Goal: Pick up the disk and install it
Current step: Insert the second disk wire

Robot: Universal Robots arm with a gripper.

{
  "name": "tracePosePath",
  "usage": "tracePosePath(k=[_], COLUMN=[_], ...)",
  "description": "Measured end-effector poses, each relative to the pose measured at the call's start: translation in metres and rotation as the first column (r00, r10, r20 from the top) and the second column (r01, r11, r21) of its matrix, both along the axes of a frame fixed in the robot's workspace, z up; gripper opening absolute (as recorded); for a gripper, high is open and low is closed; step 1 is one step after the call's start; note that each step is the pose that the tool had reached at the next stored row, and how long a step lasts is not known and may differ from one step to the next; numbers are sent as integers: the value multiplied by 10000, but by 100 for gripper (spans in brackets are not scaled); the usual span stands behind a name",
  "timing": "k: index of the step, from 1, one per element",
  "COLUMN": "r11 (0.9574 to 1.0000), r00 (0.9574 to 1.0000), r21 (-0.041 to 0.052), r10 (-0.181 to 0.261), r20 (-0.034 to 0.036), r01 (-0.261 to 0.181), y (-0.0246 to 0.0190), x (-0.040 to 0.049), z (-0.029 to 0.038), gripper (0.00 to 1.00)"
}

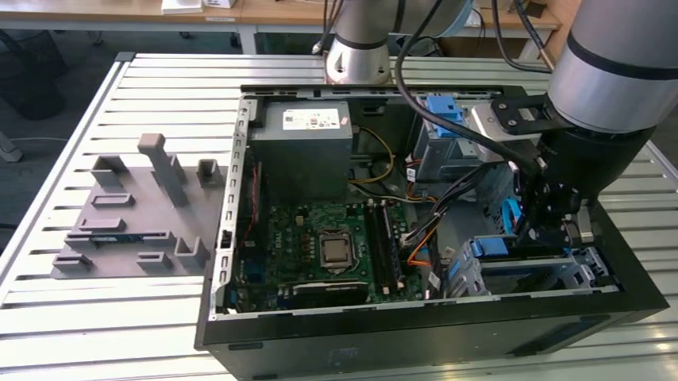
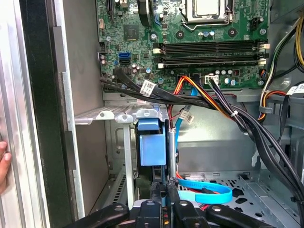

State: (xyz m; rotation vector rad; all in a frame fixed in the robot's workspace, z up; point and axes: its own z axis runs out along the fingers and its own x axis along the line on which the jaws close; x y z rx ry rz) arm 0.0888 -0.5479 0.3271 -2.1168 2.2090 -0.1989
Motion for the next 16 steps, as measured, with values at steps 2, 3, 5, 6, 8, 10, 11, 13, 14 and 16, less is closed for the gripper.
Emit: tracePosePath(k=[2, 3, 5, 6, 8, 10, 11, 13, 14, 16], r11=[10000, 10000, 10000, 10000, 10000, 10000, 10000, 10000, 10000, 10000], r00=[10000, 10000, 10000, 10000, 10000, 10000, 10000, 10000, 10000, 10000], r21=[6, 7, 5, 5, 6, 5, 5, 6, 7, 8], r10=[0, 0, 0, 0, 0, 0, 0, 0, 0, 0], r20=[1, 1, 1, 1, 1, 1, 1, 1, 1, 1], r01=[0, 0, 0, 0, 0, 0, 0, 0, 0, 0], y=[0, 0, 0, 0, 0, 0, 0, 0, 0, 0], x=[0, 0, 0, 0, 0, 0, 0, 0, 0, 0], z=[-2, -1, 4, 5, 6, 9, 12, 18, 22, 30], gripper=[24, 24, 24, 24, 24, 24, 24, 24, 24, 24])
